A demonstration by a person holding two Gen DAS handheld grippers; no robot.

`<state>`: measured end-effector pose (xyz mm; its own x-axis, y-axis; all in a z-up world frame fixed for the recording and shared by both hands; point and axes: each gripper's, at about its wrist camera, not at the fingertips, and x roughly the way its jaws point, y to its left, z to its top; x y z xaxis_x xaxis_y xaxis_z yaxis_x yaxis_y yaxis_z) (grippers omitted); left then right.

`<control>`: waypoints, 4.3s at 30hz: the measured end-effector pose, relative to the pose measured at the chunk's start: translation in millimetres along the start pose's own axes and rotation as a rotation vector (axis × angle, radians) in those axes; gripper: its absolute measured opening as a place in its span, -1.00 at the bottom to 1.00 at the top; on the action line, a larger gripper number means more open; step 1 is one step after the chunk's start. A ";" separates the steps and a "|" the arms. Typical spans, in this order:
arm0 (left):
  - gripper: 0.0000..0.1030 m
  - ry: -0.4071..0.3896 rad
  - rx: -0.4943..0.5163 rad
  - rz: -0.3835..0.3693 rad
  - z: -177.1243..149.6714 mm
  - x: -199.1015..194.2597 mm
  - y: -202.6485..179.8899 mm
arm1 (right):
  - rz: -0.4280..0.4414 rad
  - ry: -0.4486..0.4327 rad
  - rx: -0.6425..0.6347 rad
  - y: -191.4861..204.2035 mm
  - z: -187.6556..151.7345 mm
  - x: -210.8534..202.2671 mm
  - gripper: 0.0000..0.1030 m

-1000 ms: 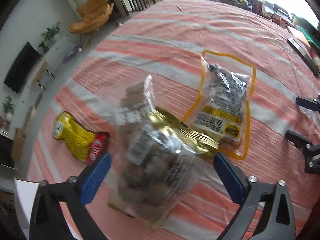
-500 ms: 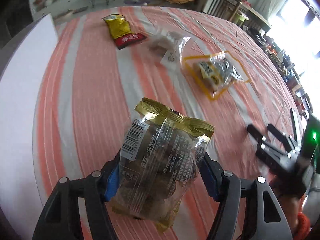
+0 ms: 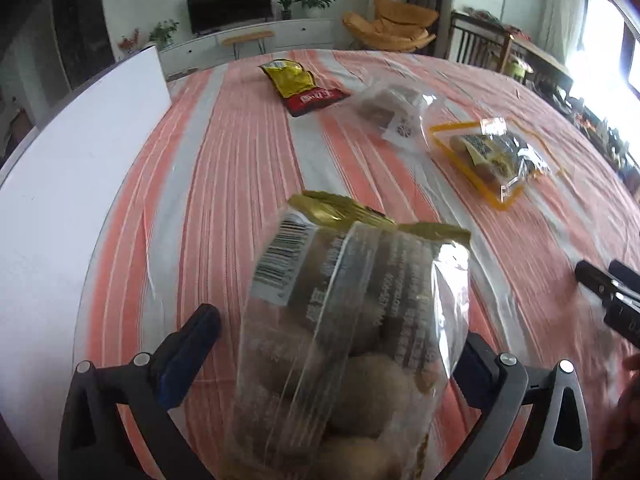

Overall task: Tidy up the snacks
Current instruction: 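Lift the clear snack bag with the left tool and hold it, then grasp the yellow-bordered peanut packet with the right tool while the left tool holds the clear bag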

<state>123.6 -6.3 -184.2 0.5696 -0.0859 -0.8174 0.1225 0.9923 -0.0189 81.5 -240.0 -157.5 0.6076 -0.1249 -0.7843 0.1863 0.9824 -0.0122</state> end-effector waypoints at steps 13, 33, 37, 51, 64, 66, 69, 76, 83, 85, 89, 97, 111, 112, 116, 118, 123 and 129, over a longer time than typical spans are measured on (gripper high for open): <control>1.00 -0.008 -0.012 0.012 -0.7 1.8 1.8 | 0.000 0.000 0.001 0.3 0.2 -0.2 0.66; 1.00 -0.008 -0.011 0.012 -0.8 1.9 1.5 | -0.001 0.000 0.002 0.5 0.2 -0.1 0.66; 1.00 -0.008 -0.011 0.012 -0.9 1.8 1.6 | -0.001 0.000 0.002 0.5 0.2 -0.1 0.66; 1.00 -0.008 -0.011 0.011 -0.9 1.7 1.7 | -0.001 0.001 0.002 0.6 0.2 -0.1 0.66; 1.00 -0.008 -0.011 0.011 -0.9 1.8 1.6 | -0.002 0.001 0.002 1.1 0.2 -0.3 0.66; 1.00 -0.008 -0.010 0.011 -0.9 1.8 1.5 | -0.002 0.001 0.002 1.2 0.2 -0.2 0.66; 1.00 -0.008 -0.010 0.011 -0.8 1.9 1.3 | 0.000 0.001 0.004 1.0 0.1 -0.4 0.66; 1.00 -0.008 -0.010 0.011 -0.7 2.0 1.7 | 0.287 0.073 0.226 -3.2 25.8 -6.3 0.65; 1.00 -0.009 -0.011 0.011 -0.7 2.0 1.3 | 0.369 0.238 0.341 31.3 100.6 51.7 0.65; 1.00 -0.008 -0.010 0.011 -0.7 2.0 1.5 | 0.335 0.257 0.376 39.4 121.4 70.4 0.65; 1.00 -0.008 -0.010 0.010 -0.4 2.3 1.9 | 0.232 0.253 0.344 67.8 142.5 98.8 0.65; 1.00 -0.008 -0.009 0.011 -1.7 1.8 1.4 | 0.032 0.161 -0.081 117.2 108.5 81.2 0.61; 1.00 -0.009 -0.009 0.010 -1.2 2.3 1.0 | 0.073 0.030 -0.113 61.3 0.0 -2.6 0.51; 1.00 -0.009 -0.009 0.010 -1.3 2.2 1.0 | 0.070 0.016 -0.126 62.8 -3.4 -4.1 0.55; 1.00 -0.009 -0.009 0.010 -1.2 2.2 1.0 | 0.094 0.016 -0.115 59.4 1.9 1.1 0.69; 1.00 -0.009 -0.009 0.010 -1.4 2.3 1.0 | 0.094 0.017 -0.118 59.4 2.2 2.0 0.70; 1.00 -0.009 -0.009 0.010 -1.2 2.3 1.1 | 0.098 0.017 -0.120 59.2 1.2 2.1 0.72; 1.00 -0.009 -0.009 0.010 -1.1 2.3 1.2 | 0.098 0.017 -0.120 59.4 1.0 2.0 0.73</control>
<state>124.1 -5.2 -186.8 0.5776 -0.0770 -0.8127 0.1100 0.9938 -0.0160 94.5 -182.1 -159.1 0.6051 -0.0263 -0.7957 0.0326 0.9994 -0.0083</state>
